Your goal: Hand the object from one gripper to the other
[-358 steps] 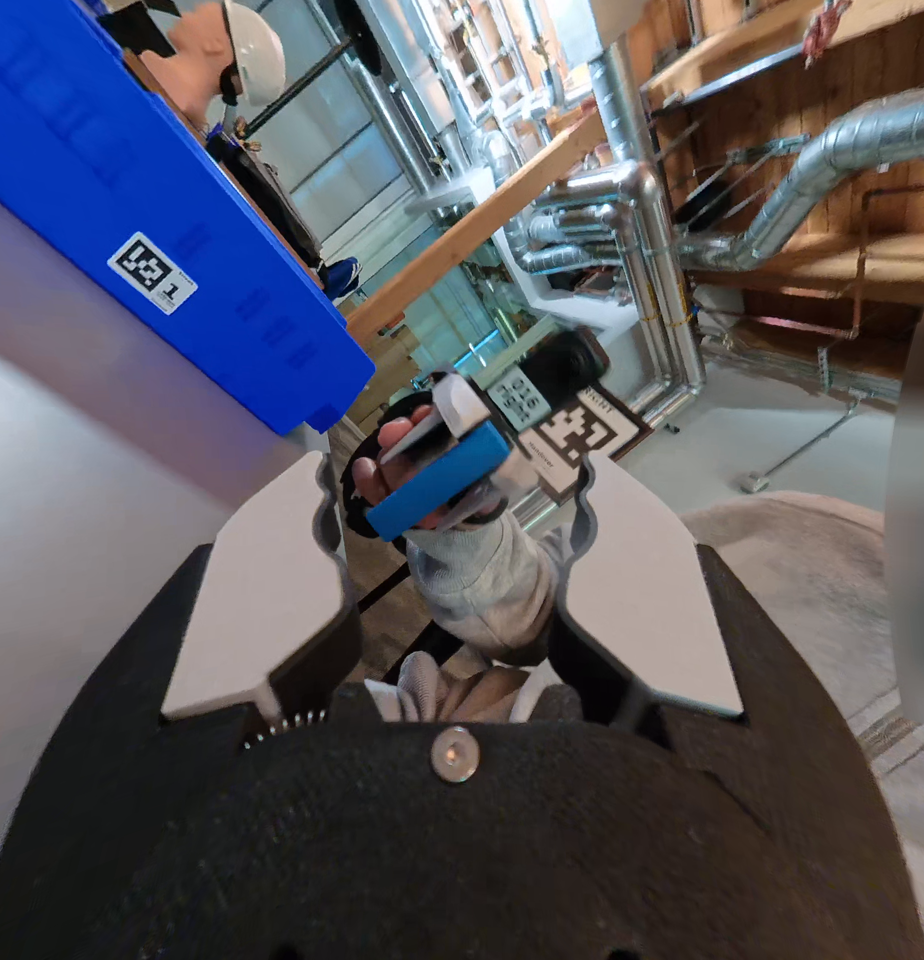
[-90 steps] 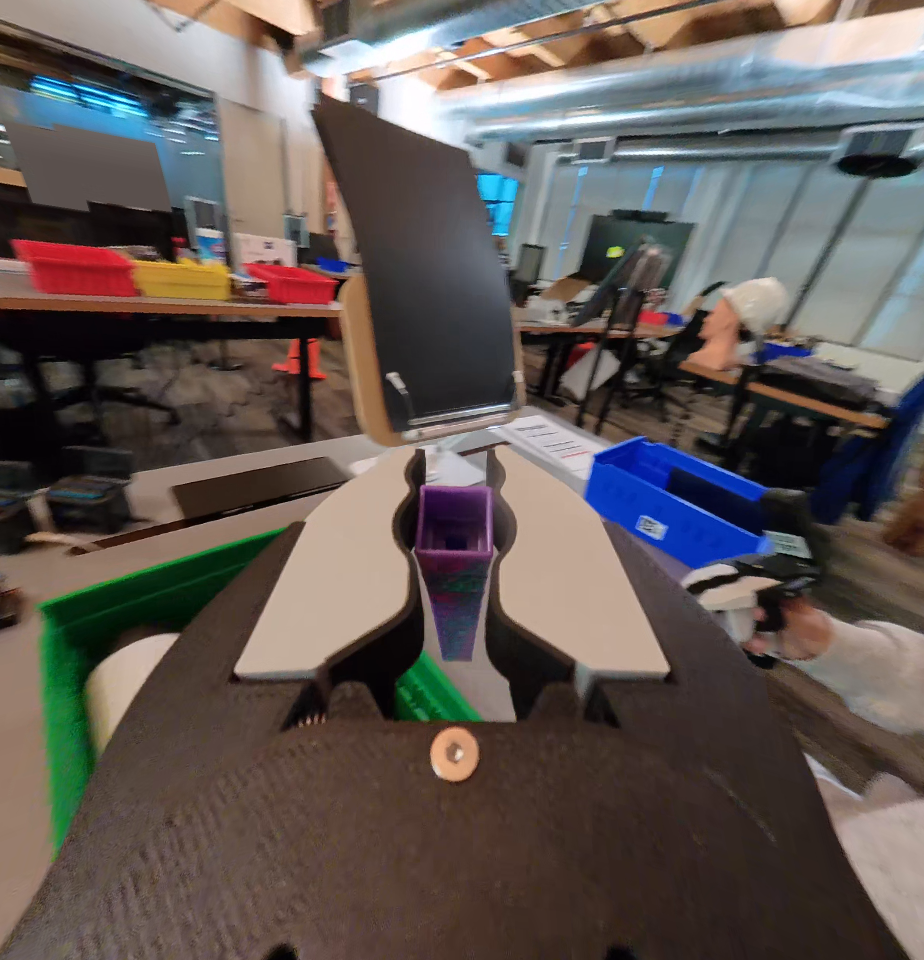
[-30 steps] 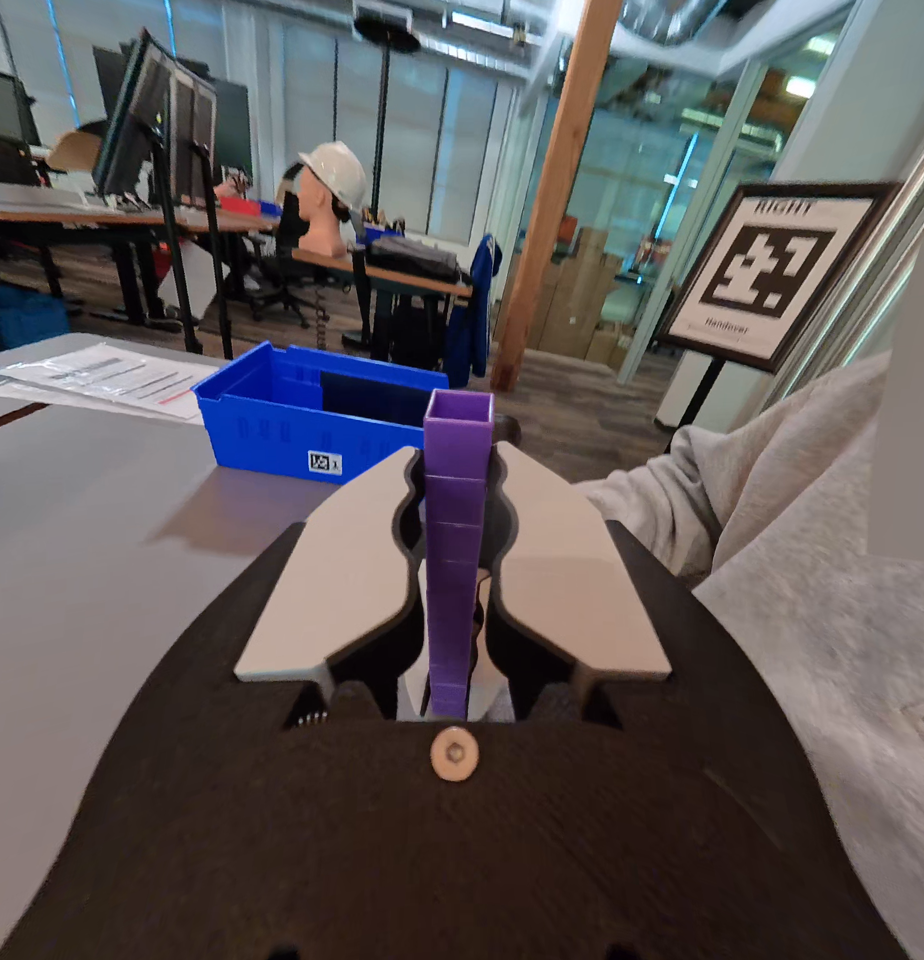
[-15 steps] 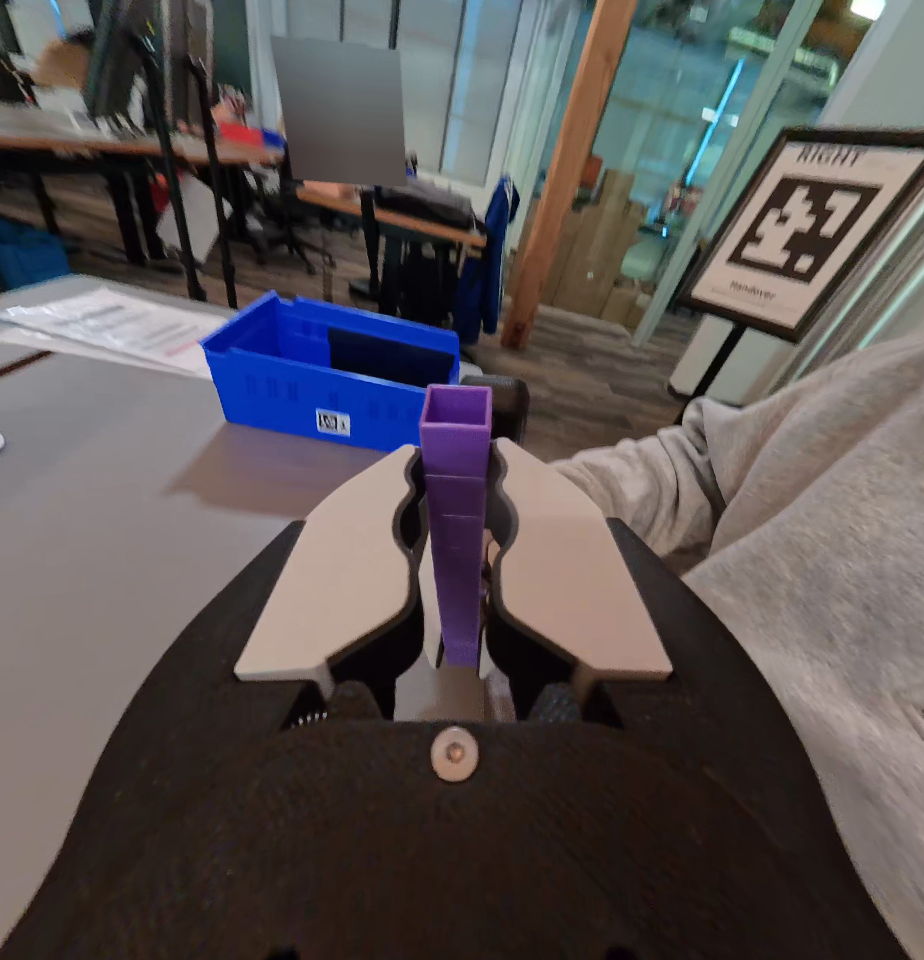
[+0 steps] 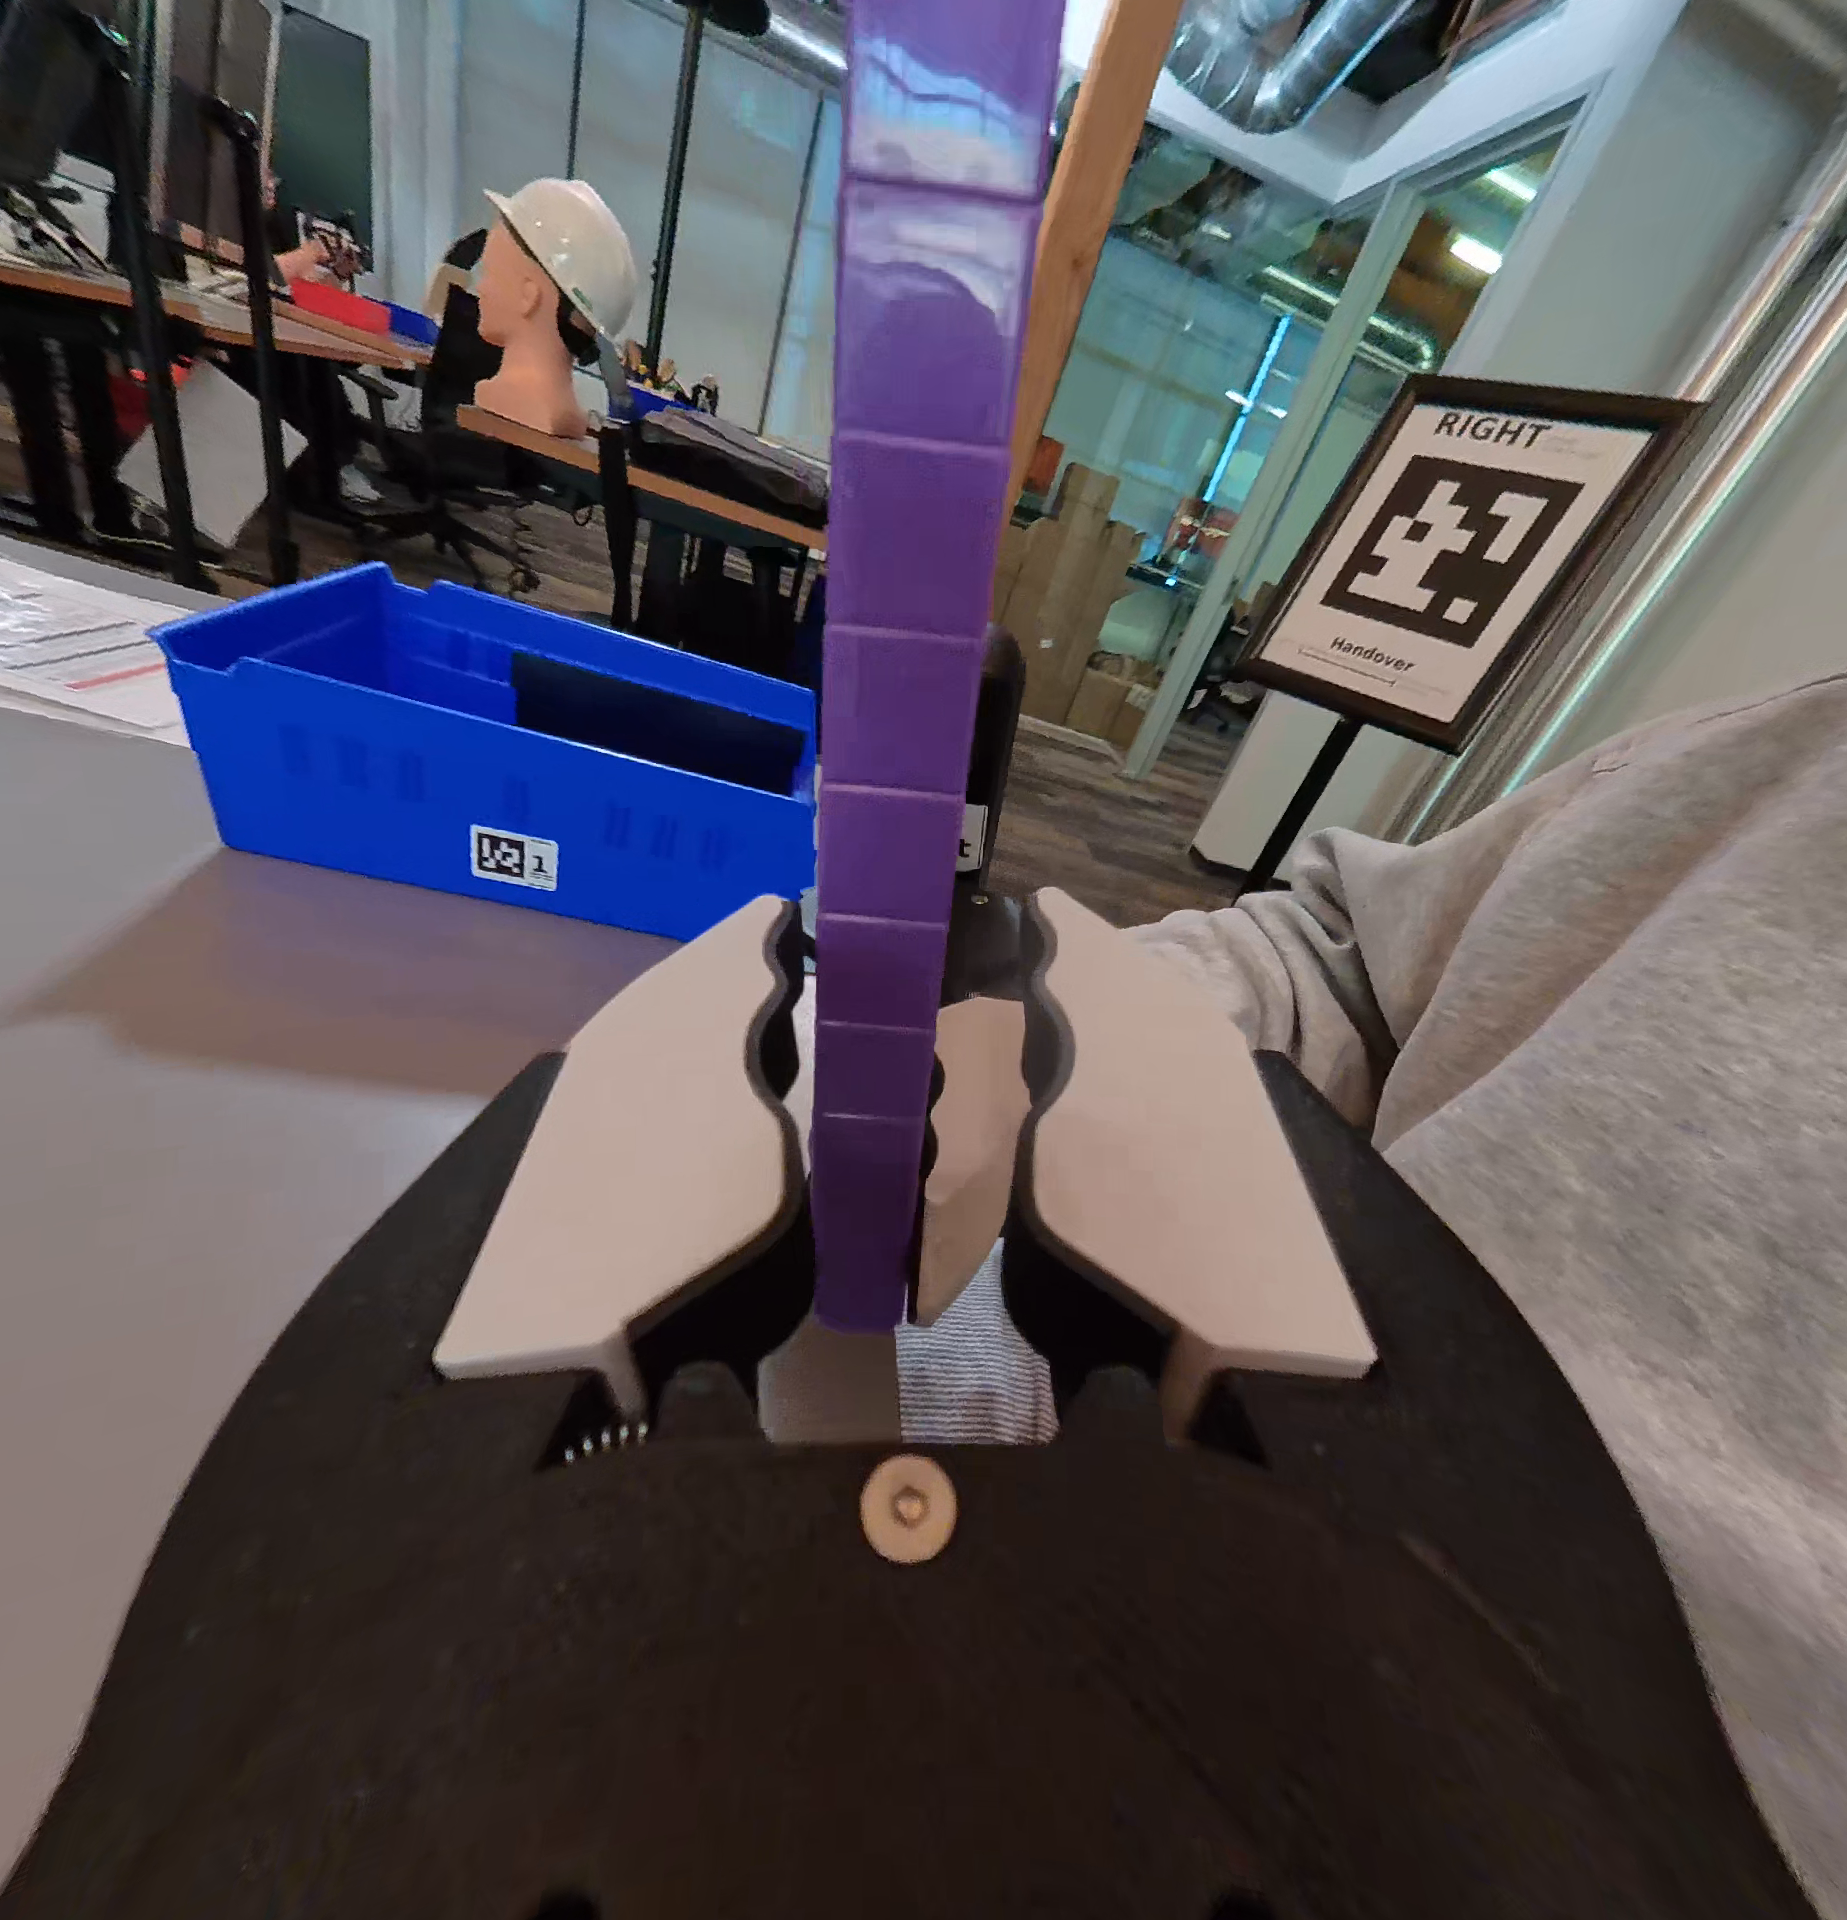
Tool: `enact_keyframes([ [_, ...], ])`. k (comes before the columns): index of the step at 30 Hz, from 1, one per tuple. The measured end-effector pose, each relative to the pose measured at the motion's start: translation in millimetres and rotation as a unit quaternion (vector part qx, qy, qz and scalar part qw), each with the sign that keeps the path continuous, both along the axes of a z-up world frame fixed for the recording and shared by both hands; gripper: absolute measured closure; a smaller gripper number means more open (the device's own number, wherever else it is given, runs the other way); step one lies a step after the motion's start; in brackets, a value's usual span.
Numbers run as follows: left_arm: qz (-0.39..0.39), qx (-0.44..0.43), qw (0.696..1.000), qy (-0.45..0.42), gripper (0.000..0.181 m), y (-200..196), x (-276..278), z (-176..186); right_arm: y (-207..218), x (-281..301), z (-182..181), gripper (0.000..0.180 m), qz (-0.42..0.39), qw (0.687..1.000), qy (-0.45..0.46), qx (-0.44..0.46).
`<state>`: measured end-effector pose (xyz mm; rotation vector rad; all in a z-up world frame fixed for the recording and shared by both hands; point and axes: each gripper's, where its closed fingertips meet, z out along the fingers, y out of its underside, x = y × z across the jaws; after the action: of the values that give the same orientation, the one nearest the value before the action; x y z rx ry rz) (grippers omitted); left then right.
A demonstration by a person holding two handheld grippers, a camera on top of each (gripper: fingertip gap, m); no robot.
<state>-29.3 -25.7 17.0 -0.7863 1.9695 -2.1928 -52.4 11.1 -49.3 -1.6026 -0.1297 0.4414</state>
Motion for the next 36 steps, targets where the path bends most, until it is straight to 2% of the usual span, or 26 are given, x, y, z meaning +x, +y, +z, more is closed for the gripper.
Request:
enact_keyframes([
  [3,0.003,-0.008,1.000,-0.003,0.157,1.0,1.4,-3.0,-0.3,0.2,0.4,0.157,-0.001,1.000,-0.009,0.005],
  [8,0.013,0.010,1.000,-0.023,0.158,3.5,2.5,-6.4,1.5,2.2,-1.9,0.154,-0.011,1.000,-0.021,0.008],
  [11,0.036,0.021,0.999,-0.028,0.158,10.8,8.5,-13.2,2.2,22.0,-8.8,0.119,-0.046,0.999,-0.019,-0.007],
  [14,0.057,0.029,0.998,-0.021,0.158,20.9,16.4,-25.7,-6.3,51.3,-9.2,0.114,-0.089,0.996,-0.013,-0.008],
  [20,0.058,0.041,0.997,-0.012,0.158,21.9,21.6,-45.2,-23.8,77.8,41.8,0.115,-0.139,0.986,0.018,0.094],
  [27,0.033,0.052,0.998,-0.022,0.157,12.6,15.5,-55.5,-3.0,49.2,99.4,0.112,-0.087,0.989,0.018,0.120],
  [31,0.023,0.050,0.998,-0.026,0.157,9.8,12.1,-56.8,10.2,42.1,113.3,0.124,-0.085,0.990,0.010,0.110],
  [32,0.020,0.051,0.998,-0.029,0.157,9.1,10.9,-56.5,13.0,42.0,112.0,0.134,-0.085,0.991,0.004,0.100],
  [33,0.020,0.056,0.998,-0.031,0.157,8.8,10.3,-57.0,15.0,40.7,109.9,0.154,-0.082,0.993,-0.005,0.089],
  [36,0.020,0.055,0.998,-0.035,0.157,9.1,9.9,-57.2,16.4,37.1,109.5,0.155,-0.078,0.994,-0.019,0.080],
])
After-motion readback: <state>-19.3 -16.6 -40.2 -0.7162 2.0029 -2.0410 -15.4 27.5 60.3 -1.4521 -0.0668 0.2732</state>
